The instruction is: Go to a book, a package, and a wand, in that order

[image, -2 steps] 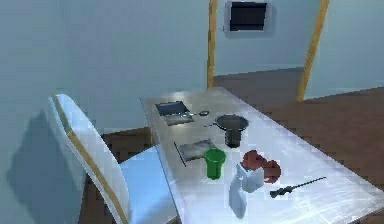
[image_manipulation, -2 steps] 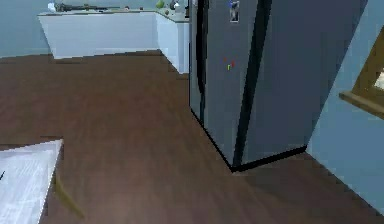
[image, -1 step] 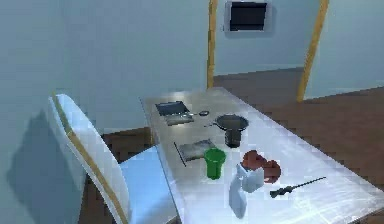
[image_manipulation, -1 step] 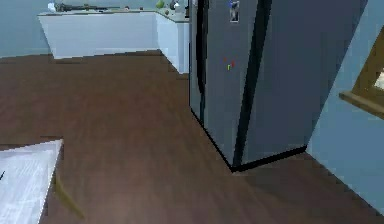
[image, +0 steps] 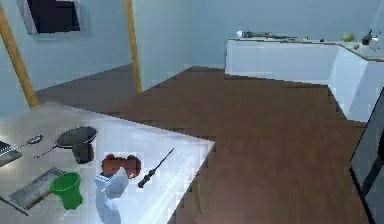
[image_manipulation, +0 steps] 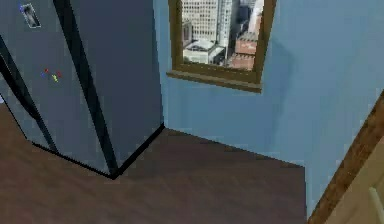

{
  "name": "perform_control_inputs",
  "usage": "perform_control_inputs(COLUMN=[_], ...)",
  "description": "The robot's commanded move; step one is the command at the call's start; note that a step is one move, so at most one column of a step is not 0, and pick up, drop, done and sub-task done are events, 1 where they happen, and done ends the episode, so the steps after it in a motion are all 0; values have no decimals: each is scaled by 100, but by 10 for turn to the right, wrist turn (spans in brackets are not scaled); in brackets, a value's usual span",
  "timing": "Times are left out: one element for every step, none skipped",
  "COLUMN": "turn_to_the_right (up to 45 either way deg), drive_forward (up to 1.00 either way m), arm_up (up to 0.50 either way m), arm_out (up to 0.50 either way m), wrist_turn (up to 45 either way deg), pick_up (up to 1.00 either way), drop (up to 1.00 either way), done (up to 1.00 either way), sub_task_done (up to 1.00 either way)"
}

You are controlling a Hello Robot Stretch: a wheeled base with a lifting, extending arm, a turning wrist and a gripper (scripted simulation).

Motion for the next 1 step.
perform_control_inputs(turn_to_the_right=[450], drive_forward=[0], arm_up=[0], arm_out=[0], wrist_turn=[0], pick_up=[0], drop=[0], done=[0], sub_task_done=[0])
